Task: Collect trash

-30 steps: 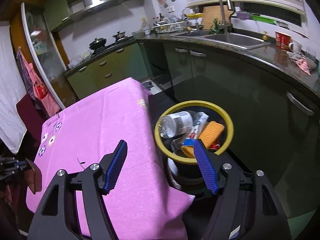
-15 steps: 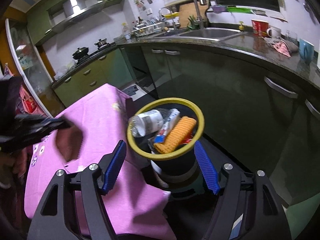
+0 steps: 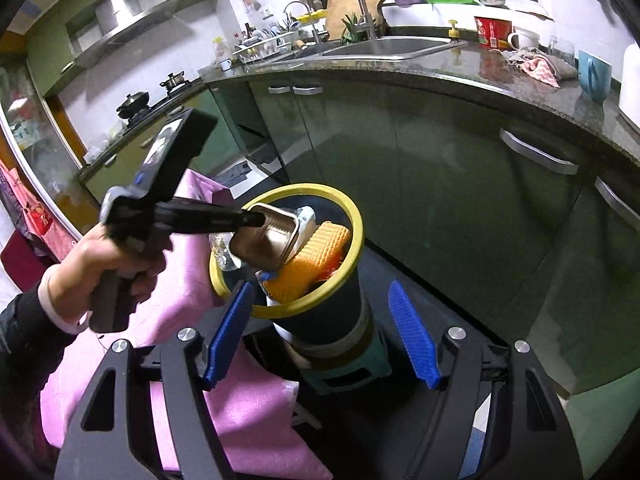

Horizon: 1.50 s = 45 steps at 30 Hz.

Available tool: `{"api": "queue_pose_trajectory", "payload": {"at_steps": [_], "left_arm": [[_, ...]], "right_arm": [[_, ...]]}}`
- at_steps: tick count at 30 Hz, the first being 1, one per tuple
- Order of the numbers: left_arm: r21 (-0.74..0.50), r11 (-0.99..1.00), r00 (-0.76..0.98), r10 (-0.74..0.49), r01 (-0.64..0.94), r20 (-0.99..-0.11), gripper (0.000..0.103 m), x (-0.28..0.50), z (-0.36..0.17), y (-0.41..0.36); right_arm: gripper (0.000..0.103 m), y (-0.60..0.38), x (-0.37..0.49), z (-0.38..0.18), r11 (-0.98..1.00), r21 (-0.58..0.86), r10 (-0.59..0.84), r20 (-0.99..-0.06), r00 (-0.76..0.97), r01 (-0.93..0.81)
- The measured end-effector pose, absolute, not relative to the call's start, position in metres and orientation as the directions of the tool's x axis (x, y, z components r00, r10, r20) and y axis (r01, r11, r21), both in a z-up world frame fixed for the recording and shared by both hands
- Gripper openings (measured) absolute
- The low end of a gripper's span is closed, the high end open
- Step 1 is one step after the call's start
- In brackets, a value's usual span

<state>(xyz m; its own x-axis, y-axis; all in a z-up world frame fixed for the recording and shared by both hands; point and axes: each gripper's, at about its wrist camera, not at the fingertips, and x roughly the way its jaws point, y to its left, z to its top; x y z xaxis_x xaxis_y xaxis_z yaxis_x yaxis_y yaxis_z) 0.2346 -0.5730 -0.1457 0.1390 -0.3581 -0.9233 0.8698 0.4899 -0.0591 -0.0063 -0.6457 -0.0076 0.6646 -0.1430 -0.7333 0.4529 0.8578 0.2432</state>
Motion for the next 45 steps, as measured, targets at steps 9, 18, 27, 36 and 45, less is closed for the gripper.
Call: {"api": "queue_pose_trajectory", "payload": {"at_steps": [9,18,27,36,45], "left_arm": [[-0.044,0.491,0.168,-0.380,0.870,-0.910,0.051,0.228,-0.130,-0.549],[-0.067,0.620,0.385,-0.564,0.781,-0.730,0.095,0.173,-0.027,-0.345],[-0.015,0.903,0.699,-0.342,0.429,-0.628,0.097,0.107,-0.008,-0.144],[0.012,0.980,0.823,-0.160,0.199,-0.546,0.097,0.032,-0.002,-0.054],[-0.056,0.976,0.847,-0.209,0.209,-0.489,0.097,0.000,0.017,-0.034]], "right_arm": [[0.071,-0.635,0.002,0.000,0.873,0.234,-0.135,-0.727,0.673,0.427],[0.078,-0.605,0.004,0.007,0.910,0.237,-0.080,-0.705,0.705,0.340],[0.094,-0.544,0.012,0.015,0.949,0.244,0.008,-0.656,0.755,0.201],[0.098,-0.487,-0.006,0.045,0.975,0.190,0.023,-0.589,0.808,0.111],[0.098,-0.446,-0.047,0.062,0.989,0.076,-0.066,-0.547,0.835,0.128]]}}
